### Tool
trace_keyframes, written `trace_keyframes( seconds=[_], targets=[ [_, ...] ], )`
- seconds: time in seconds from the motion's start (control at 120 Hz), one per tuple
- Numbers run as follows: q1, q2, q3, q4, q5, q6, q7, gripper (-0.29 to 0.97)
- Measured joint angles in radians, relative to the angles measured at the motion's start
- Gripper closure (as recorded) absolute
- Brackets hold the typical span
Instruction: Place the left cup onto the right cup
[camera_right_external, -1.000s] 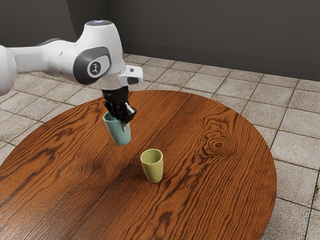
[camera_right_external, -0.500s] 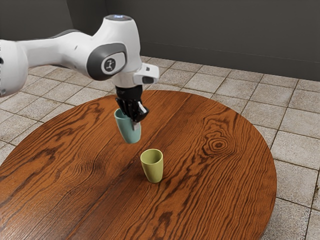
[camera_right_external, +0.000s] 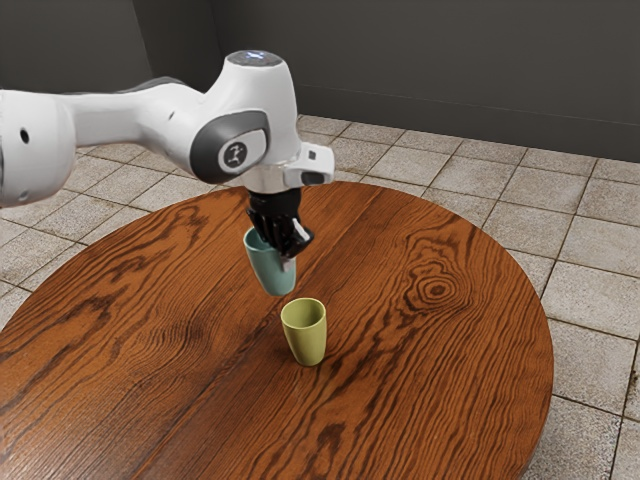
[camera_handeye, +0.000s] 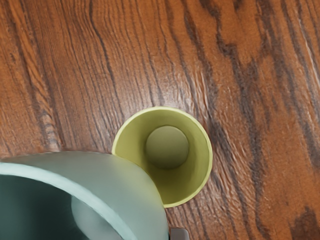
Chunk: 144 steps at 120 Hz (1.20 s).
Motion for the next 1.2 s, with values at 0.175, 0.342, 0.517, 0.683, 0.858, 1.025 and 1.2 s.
trace_keyframes(
  seconds=[0.175, 0.342, 0.517, 0.683, 0.858, 1.025, 1.2],
  targets=[
    [-0.002, 0.002, -0.007, -0.01, -0.001, 0.007, -0.014, 0.78],
    [-0.002, 0.018, -0.008, -0.007, 0.0, 0.023, -0.024, 0.78],
    [-0.002, 0.042, -0.009, -0.004, 0.0, 0.049, -0.032, 0.78],
    [-0.003, 0.061, -0.019, -0.004, -0.002, 0.072, -0.04, 0.78],
    [-0.002, 0.077, -0.021, -0.005, -0.003, 0.09, -0.047, 0.78],
    [-0.002, 0.087, -0.021, -0.006, -0.003, 0.1, -0.052, 0.78],
    [-0.002, 0.091, -0.021, -0.01, -0.003, 0.104, -0.057, 0.78]
  ],
)
